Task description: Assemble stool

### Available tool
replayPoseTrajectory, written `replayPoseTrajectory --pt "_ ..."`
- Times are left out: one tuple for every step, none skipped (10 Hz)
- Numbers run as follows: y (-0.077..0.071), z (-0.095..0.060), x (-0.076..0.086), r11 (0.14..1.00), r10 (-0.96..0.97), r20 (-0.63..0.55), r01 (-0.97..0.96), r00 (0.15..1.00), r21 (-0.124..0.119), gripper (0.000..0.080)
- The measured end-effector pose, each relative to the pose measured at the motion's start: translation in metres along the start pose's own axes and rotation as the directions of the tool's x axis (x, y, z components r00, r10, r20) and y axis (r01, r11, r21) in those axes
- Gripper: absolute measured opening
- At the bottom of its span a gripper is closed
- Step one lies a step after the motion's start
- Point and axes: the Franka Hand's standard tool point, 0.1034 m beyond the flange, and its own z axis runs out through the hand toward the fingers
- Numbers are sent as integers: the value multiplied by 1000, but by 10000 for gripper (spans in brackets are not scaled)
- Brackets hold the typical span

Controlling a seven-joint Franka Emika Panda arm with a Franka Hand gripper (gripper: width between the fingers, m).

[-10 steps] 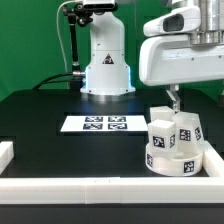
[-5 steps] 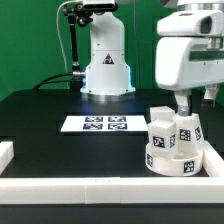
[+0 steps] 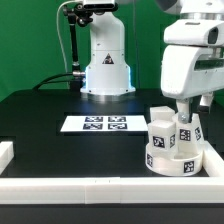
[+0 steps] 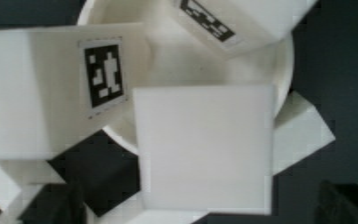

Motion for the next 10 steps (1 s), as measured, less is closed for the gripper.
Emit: replayPoseTrajectory --pt "1 3 -2 1000 4 4 -4 1000 1 649" --pt "2 7 -5 1000 8 8 -8 1000 3 649" --pt "3 9 -7 1000 10 12 -10 1000 5 649" --pt "2 9 -7 1000 13 12 -13 1000 5 649" --pt "2 9 -6 1000 18 12 -18 1000 4 533" --pt "2 9 -6 1000 20 12 -20 1000 4 398" --pt "2 9 -6 1000 30 11 -30 999 4 398" --pt "3 9 -7 999 49 11 -50 999 4 343" --pt "3 9 -7 999 50 12 -50 999 4 343" --pt "3 9 -7 999 51 11 -51 999 4 343"
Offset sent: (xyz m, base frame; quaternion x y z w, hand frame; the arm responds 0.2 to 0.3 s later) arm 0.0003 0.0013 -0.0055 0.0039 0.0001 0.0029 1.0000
